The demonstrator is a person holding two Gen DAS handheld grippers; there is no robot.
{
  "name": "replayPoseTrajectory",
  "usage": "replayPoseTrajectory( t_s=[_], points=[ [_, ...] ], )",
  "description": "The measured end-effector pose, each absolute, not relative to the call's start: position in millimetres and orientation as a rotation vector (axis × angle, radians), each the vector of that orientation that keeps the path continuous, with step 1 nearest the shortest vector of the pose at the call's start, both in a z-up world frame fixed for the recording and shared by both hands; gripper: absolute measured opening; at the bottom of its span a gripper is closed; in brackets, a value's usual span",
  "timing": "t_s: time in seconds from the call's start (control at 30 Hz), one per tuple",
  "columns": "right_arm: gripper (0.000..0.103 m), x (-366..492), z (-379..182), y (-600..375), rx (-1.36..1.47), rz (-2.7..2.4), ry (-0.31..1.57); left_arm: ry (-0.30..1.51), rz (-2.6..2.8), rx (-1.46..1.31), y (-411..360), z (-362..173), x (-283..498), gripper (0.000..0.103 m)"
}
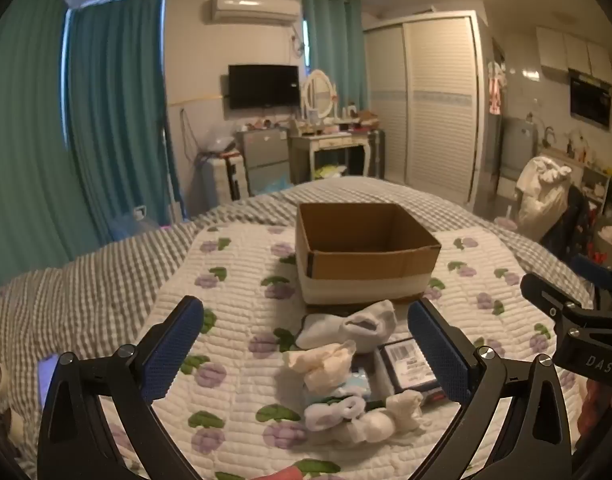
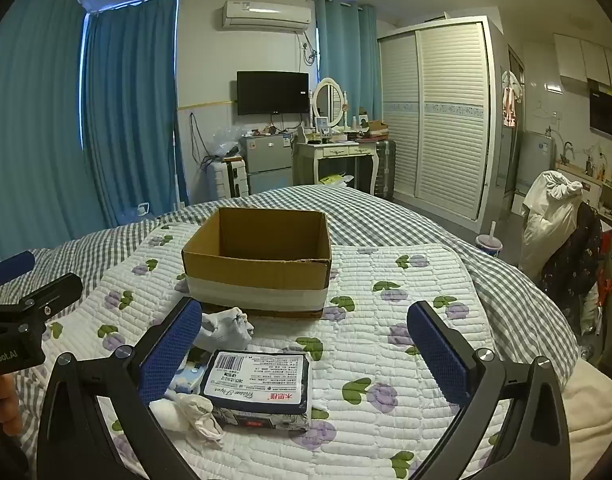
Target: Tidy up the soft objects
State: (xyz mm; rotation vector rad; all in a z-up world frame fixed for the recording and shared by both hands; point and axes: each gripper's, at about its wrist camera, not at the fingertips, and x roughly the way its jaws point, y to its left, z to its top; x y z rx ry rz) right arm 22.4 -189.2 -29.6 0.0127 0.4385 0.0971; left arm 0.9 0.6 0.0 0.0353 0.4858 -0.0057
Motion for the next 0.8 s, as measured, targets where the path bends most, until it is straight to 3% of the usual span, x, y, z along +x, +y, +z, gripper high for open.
replayPoseTrajectory(
  t_s=[0.8],
  points=[
    [0.103, 22.8, -32.8, -188.5, 0.010, 0.106, 0.449, 0.472, -0.007, 0.042, -2.7, -1.7, -7.2, 0.103]
  ],
)
